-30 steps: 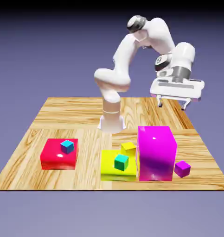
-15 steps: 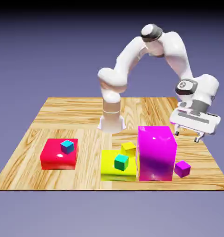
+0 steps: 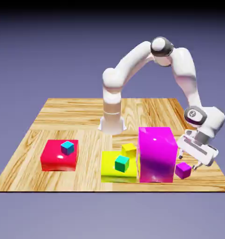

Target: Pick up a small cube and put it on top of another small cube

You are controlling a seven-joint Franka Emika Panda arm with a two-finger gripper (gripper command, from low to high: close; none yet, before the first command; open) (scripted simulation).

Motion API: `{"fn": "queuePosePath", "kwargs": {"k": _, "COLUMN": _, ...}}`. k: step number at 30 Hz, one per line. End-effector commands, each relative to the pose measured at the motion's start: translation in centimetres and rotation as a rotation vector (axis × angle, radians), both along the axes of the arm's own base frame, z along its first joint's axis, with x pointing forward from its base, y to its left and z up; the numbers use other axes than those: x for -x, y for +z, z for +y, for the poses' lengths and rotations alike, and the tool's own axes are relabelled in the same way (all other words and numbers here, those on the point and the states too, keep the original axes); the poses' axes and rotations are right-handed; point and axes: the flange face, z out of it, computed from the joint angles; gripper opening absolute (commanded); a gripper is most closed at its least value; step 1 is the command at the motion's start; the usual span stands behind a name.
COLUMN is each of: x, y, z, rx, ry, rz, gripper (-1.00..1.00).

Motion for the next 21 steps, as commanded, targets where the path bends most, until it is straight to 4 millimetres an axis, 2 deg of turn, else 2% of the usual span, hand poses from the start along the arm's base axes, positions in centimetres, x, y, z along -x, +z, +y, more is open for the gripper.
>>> {"fn": "queuePosePath", "kwargs": {"k": 1, "x": 0.0, "y": 0.0, "z": 0.0, "rx": 0.000, "ry": 0.000, "rz": 0.000, "gripper": -1.00}}
{"fn": "queuePosePath", "kwargs": {"k": 4, "x": 1.4, "y": 6.1, "z": 2.5, "rx": 0.001, "ry": 0.004, "rz": -0.001, "gripper": -1.00}}
{"fn": "queuePosePath", "kwargs": {"k": 5, "x": 2.0, "y": 6.9, "z": 3.0, "rx": 0.020, "ry": 0.073, "rz": -0.015, "gripper": -1.00}}
{"fn": "queuePosePath", "kwargs": {"k": 8, "x": 1.7, "y": 11.1, "z": 3.0, "rx": 0.074, "ry": 0.242, "rz": -0.070, "gripper": -1.00}}
{"fn": "queuePosePath", "kwargs": {"k": 10, "x": 0.5, "y": 13.8, "z": 2.1, "rx": 0.098, "ry": 0.296, "rz": -0.101, "gripper": -1.00}}
{"fn": "queuePosePath", "kwargs": {"k": 14, "x": -2.4, "y": 19.3, "z": -1.1, "rx": 0.137, "ry": 0.351, "rz": -0.149, "gripper": -1.00}}
{"fn": "queuePosePath", "kwargs": {"k": 17, "x": -5.3, "y": 22.1, "z": -7.0, "rx": 0.128, "ry": 0.259, "rz": -0.153, "gripper": -1.00}}
{"fn": "queuePosePath", "kwargs": {"k": 21, "x": -6.6, "y": 22.3, "z": -17.9, "rx": 0.078, "ry": 0.046, "rz": -0.093, "gripper": -1.00}}
